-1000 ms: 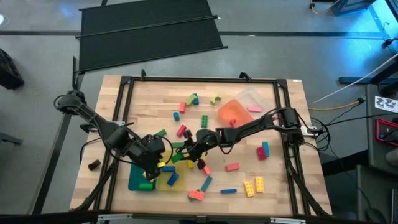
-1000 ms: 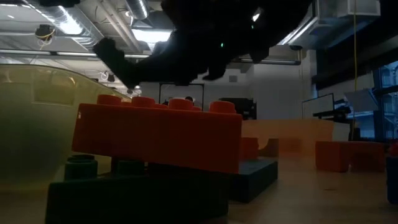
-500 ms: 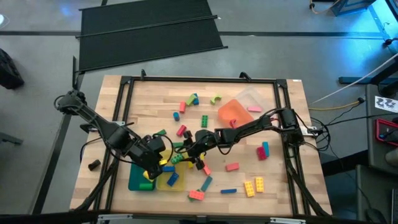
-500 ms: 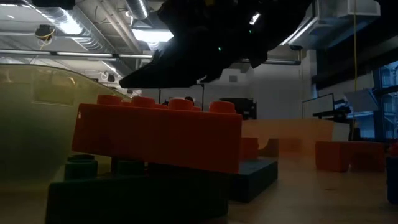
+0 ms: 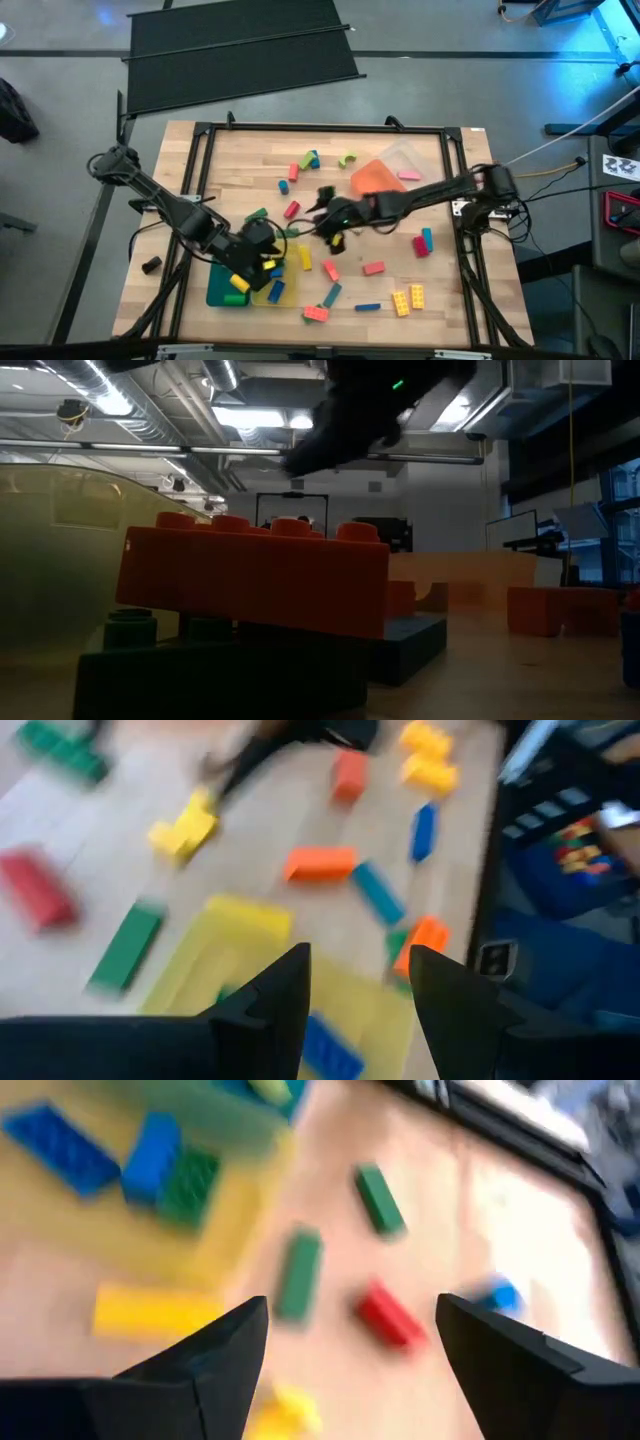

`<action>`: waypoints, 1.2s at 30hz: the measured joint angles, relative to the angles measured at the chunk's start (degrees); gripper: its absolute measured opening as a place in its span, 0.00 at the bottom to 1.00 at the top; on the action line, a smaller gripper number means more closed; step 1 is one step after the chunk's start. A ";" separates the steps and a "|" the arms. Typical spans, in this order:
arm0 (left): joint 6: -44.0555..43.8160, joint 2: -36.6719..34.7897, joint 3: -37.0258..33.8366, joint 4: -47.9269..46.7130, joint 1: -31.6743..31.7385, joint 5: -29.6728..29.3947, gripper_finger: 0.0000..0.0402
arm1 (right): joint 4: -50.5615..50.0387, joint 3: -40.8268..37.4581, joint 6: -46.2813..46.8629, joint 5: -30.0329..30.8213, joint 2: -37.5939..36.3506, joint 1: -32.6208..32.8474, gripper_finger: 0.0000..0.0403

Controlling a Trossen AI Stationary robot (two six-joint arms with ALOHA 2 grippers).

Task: Sort blocks by size
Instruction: Put the orange rectangle game piece into the yellow bin

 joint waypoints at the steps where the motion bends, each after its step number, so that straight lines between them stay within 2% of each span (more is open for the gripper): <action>1: 1.91 0.59 -0.31 2.15 0.00 -0.11 0.39 | -3.49 0.00 0.02 1.00 -2.21 -0.01 0.72; 7: 11.70 6.49 -1.00 14.56 0.00 -0.14 0.39 | -21.76 0.00 5.41 4.48 -15.41 0.04 0.72; 14: 27.47 14.83 -1.02 26.90 -0.07 0.87 0.39 | -32.99 0.00 11.13 5.30 -26.02 0.04 0.72; 20: 31.59 21.41 -1.00 34.80 -0.42 3.14 0.39 | -38.48 0.00 13.45 5.35 -29.54 0.04 0.72; 26: 30.99 27.57 -1.00 41.47 -2.19 5.37 0.39 | -42.00 0.00 13.40 5.38 -31.42 0.04 0.72; 36: 30.79 31.50 -0.98 41.73 -3.48 5.31 0.39 | -44.19 -0.04 13.96 5.01 -31.55 0.04 0.72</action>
